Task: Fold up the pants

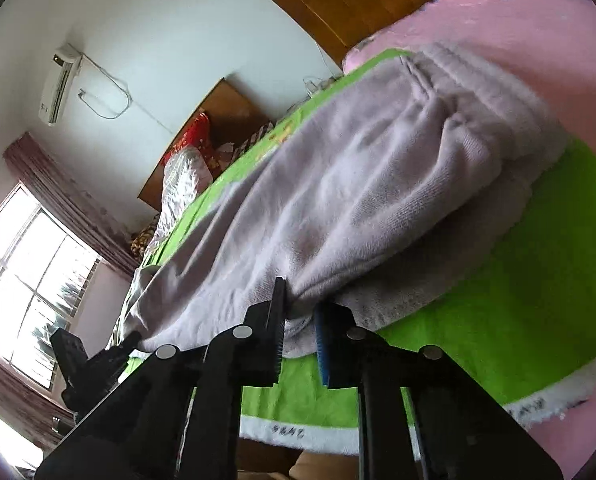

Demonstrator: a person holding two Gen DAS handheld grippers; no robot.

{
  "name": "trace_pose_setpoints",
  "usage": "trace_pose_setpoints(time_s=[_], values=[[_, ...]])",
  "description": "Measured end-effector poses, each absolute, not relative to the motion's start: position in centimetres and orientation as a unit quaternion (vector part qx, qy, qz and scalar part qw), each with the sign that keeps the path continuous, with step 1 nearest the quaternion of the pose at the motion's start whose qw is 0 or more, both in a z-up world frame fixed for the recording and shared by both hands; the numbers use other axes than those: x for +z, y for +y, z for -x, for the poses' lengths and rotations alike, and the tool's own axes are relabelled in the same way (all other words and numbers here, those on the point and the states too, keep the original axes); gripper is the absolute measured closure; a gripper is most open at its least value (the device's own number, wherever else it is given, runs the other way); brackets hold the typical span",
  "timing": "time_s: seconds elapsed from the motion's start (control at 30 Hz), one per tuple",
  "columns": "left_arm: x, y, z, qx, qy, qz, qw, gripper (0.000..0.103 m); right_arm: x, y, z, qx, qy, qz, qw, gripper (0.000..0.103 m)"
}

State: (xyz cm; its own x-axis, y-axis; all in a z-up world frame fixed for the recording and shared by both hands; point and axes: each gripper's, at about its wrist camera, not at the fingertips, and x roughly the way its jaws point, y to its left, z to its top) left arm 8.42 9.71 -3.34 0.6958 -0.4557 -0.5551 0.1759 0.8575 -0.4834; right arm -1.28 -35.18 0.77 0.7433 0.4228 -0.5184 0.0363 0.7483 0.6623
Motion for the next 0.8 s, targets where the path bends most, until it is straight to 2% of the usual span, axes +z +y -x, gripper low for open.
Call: trace_pose_setpoints(time_s=[0.13, 0.23, 0.3, 0.37, 0.43, 0.47, 0.6, 0.63, 0.7, 0.8], values=[[-3.1, 9.4, -8.3, -0.176, 0.357, 0.183, 0.899, 0.096, 1.4, -35.7, 2.1, 0.108, 0.334, -0.326, 0.878, 0.090], [-5.5, 9.2, -9.2, -0.161, 0.384, 0.183, 0.890, 0.095, -0.8, -35.5, 1.5, 0.101, 0.365, -0.323, 0.867, 0.089], [-5.6, 9.2, -9.1, -0.164, 0.375, 0.180, 0.895, 0.093, -1.3, -35.3, 1.8, 0.106, 0.357, -0.326, 0.869, 0.088], [-5.3, 9.1, -9.1, -0.162, 0.378, 0.169, 0.896, 0.086, -1.0, -35.5, 1.8, 0.112, 0.359, -0.328, 0.866, 0.076], [-4.3, 9.7, -8.5, -0.138, 0.361, 0.167, 0.907, 0.050, -0.1, -35.7, 2.3, 0.114, 0.359, -0.315, 0.871, 0.037], [-3.6, 10.2, -7.9, -0.123, 0.344, 0.172, 0.915, 0.046, 0.7, -35.8, 2.9, 0.102, 0.355, -0.305, 0.878, 0.032], [0.7, 10.5, -5.7, -0.080, 0.265, 0.143, 0.950, 0.034, 4.4, -36.1, 5.0, 0.032, 0.311, -0.223, 0.923, 0.032], [1.7, 9.7, -5.8, -0.101, 0.260, 0.128, 0.952, 0.028, 5.4, -36.0, 5.1, 0.030, 0.299, -0.204, 0.932, 0.032], [2.7, 7.1, -6.5, -0.147, 0.264, 0.097, 0.948, 0.023, 6.5, -35.6, 4.4, 0.042, 0.283, -0.186, 0.940, 0.032], [1.7, 3.1, -7.5, -0.187, 0.292, 0.051, 0.937, 0.023, 6.0, -34.7, 1.9, 0.042, 0.296, -0.175, 0.938, 0.032]])
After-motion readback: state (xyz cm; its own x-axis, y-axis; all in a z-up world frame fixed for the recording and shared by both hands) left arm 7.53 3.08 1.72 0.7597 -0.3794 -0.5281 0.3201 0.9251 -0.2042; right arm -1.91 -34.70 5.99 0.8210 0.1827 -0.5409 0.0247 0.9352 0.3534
